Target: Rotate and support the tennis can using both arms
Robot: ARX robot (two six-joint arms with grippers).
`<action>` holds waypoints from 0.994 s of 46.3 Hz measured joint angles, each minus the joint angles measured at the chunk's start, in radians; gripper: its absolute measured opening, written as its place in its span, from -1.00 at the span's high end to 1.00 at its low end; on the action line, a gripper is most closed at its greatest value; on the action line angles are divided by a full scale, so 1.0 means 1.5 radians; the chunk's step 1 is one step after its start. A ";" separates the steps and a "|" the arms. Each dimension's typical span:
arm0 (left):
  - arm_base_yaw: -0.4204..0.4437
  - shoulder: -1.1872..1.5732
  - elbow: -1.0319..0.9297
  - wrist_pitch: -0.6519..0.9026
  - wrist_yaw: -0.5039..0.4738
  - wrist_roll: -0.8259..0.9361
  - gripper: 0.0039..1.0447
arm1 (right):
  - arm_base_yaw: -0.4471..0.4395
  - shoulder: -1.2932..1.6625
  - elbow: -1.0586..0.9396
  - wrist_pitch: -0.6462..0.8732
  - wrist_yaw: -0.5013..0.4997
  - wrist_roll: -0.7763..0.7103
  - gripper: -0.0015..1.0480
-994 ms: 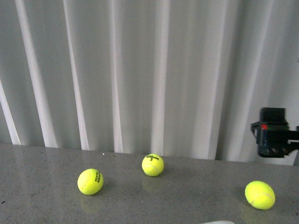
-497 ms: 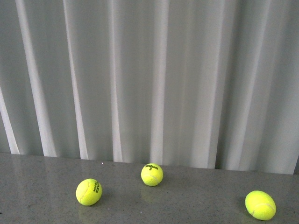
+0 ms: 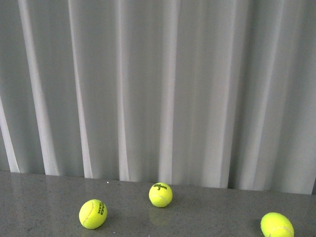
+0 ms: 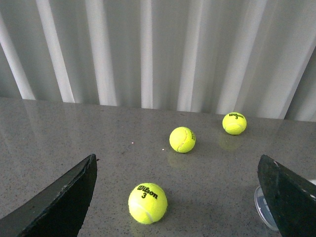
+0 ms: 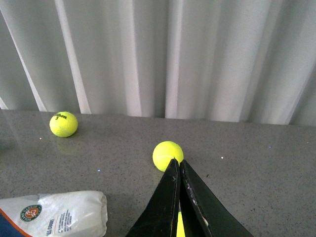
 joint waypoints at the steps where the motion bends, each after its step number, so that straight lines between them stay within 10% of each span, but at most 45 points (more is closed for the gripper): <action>1: 0.000 0.000 0.000 0.000 0.000 0.000 -0.88 | 0.000 -0.011 -0.001 -0.009 0.000 0.000 0.93; 46: 0.000 0.000 0.000 0.000 0.000 0.000 -0.88 | 0.000 -0.386 -0.012 -0.354 -0.002 0.000 0.93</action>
